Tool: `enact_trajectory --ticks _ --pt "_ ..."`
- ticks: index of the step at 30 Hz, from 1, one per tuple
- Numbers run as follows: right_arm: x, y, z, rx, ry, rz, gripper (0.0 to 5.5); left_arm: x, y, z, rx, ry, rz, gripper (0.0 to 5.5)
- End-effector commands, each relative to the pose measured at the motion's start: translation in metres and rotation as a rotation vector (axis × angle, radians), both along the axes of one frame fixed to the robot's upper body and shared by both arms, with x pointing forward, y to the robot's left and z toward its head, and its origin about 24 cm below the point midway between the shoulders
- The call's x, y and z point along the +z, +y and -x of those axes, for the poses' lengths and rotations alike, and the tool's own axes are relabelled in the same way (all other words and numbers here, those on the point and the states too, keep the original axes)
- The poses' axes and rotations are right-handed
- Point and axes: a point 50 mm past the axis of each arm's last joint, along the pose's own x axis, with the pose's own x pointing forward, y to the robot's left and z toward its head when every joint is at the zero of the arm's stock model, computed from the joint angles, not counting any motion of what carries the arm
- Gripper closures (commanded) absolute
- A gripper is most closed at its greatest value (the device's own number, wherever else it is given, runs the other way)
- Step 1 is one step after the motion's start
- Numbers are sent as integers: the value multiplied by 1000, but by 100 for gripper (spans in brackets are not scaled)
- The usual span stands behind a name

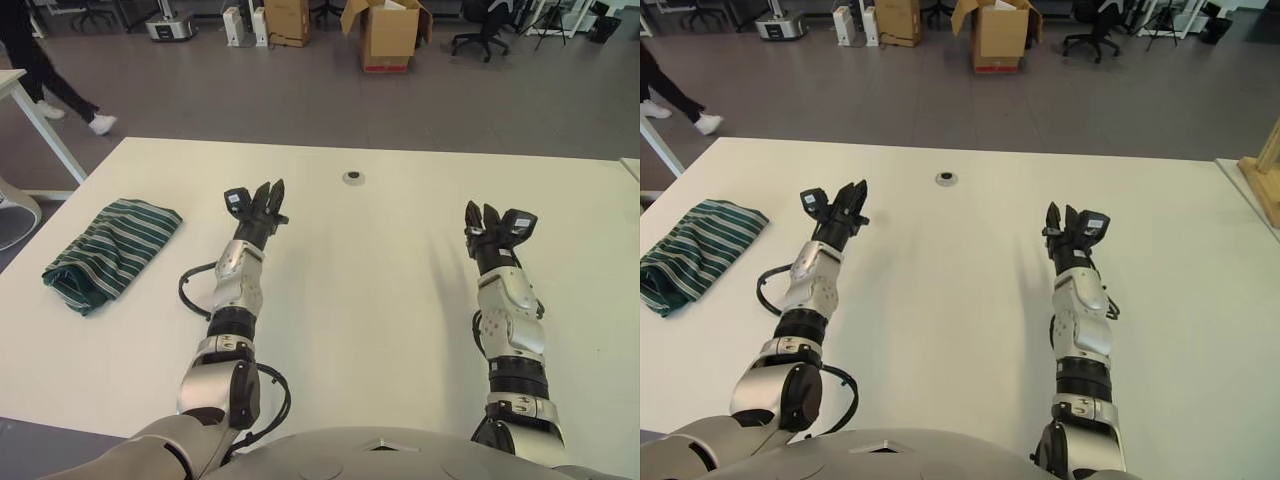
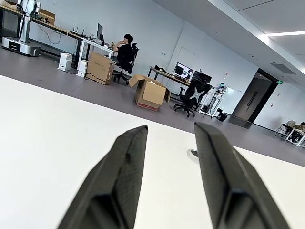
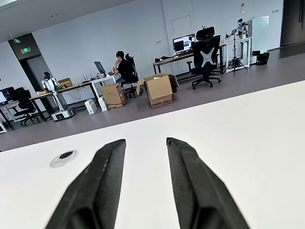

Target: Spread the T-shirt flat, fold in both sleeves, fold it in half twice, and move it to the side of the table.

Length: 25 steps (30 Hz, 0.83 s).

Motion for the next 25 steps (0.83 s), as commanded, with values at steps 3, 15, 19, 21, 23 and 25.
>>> enact_trajectory --ticks 3,15,19,21,23,25 --pt "7 2 -9 1 -32 10 391 0 2 -3 6 8 -20 372" --pt "10 -1 -16 7 -48 25 391 1 0 -3 17 -5 1 372" --pt "12 -3 -21 15 -49 31 391 5 3 -5 46 -18 3 372" --pt "12 -4 -22 23 -47 36 391 4 5 -3 67 -22 3 372" --pt "13 -5 -23 30 -46 42 391 3 8 0 84 -26 5 372" --pt "13 -5 -23 31 -46 44 391 3 9 3 92 -24 3 372"
